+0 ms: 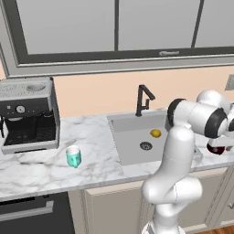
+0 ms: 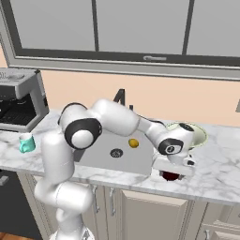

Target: Clear the mugs and bowl far away from the sink.

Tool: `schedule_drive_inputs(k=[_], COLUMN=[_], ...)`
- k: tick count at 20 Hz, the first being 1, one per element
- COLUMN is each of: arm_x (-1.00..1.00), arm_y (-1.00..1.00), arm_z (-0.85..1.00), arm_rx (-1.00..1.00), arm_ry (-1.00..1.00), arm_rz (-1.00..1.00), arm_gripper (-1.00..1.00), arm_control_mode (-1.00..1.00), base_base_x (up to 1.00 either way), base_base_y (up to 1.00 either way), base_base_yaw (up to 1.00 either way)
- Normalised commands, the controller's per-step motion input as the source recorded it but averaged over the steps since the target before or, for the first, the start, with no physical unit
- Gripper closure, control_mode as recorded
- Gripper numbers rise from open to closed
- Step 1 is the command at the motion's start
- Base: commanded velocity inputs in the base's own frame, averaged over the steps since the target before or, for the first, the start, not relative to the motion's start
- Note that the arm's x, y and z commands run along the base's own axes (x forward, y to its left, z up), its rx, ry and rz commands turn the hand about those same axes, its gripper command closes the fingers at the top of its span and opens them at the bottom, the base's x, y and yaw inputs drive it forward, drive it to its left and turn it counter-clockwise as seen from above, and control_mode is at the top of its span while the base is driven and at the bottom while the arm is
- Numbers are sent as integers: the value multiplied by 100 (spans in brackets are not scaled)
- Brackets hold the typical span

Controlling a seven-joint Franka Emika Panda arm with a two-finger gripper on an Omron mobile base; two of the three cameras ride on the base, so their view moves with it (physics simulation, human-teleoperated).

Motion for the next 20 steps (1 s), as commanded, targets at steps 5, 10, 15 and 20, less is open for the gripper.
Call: schedule_drive_inputs(k=[5, 10, 15, 20], arm_x=[0, 0, 0, -16], arm_y=[0, 0, 0, 71], arm_z=[-8, -13, -14, -18], arm_rx=[0, 0, 0, 0], arm_ry=[-1, 0, 0, 0], arm_rz=[0, 0, 0, -1], arm_gripper=[100, 100, 100, 100], arm_control_mode=[-100, -100, -100, -100], base_base_x=[0, 0, 0, 0], base_base_y=[0, 0, 0, 0], base_base_yaw=[0, 0, 0, 0])
